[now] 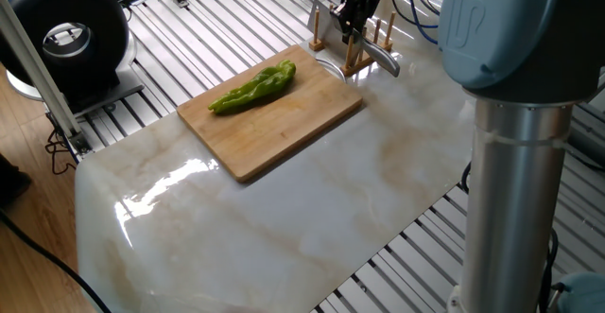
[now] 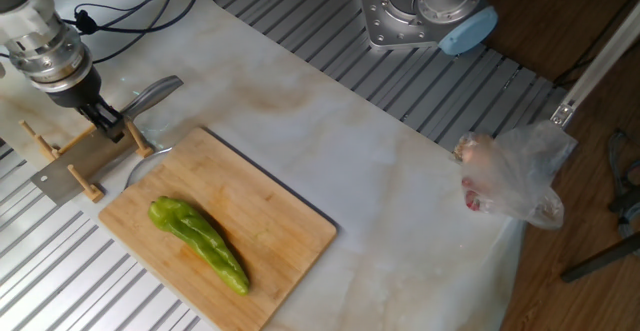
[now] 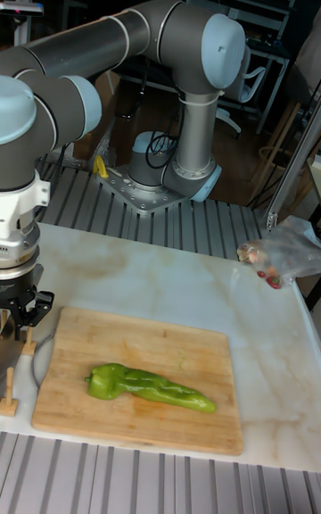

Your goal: Chop the chili peppers

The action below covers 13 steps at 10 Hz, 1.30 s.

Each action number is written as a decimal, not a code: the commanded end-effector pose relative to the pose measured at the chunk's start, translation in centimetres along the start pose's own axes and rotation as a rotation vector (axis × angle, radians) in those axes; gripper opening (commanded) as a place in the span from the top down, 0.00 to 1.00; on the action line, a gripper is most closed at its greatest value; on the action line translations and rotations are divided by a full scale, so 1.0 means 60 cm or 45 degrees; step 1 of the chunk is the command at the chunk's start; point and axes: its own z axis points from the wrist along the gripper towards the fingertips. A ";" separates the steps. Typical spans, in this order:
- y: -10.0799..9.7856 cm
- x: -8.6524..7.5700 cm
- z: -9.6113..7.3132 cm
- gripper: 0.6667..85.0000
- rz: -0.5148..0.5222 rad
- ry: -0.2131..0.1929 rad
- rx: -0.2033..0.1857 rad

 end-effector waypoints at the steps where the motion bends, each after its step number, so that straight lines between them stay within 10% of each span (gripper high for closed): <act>1: 0.002 -0.004 0.003 0.61 0.007 -0.005 -0.014; 13: 0.003 -0.001 -0.001 0.63 0.004 0.019 -0.102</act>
